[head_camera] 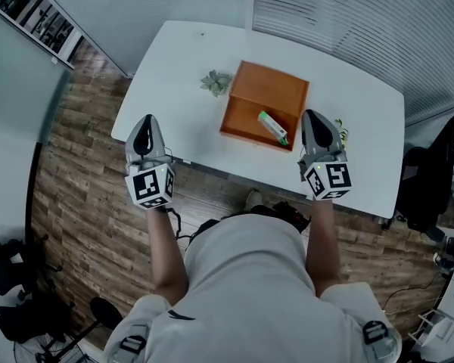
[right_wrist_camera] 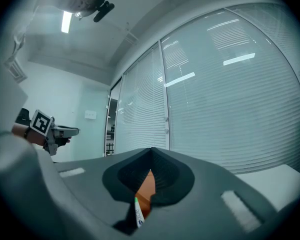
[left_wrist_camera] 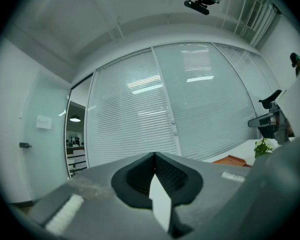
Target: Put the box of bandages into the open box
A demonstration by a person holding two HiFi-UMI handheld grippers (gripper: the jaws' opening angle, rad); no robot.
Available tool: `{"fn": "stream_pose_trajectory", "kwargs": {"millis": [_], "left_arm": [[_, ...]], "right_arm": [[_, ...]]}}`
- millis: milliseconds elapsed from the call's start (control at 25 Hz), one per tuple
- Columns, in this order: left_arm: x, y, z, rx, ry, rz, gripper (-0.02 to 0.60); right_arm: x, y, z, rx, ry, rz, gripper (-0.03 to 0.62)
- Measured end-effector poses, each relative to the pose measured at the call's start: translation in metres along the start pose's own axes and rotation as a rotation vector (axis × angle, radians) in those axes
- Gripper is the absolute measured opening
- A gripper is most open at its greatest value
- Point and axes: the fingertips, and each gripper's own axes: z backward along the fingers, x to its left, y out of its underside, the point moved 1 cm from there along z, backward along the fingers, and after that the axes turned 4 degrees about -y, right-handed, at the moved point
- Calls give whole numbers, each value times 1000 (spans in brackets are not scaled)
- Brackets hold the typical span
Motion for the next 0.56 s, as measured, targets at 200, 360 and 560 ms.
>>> {"fn": "stream_pose_trajectory", "kwargs": {"millis": [200,360,560], "left_arm": [[1,1,0,1,0,2,6],[3,2,0,1,0,4,6],[5,3,2,2,-2,8,6]], "right_arm": [[2,2,-1,6,-7,3,-2],[5,1,-2,11,-10,8,-2],[8,0,-2,12,-11,12,-2]]}}
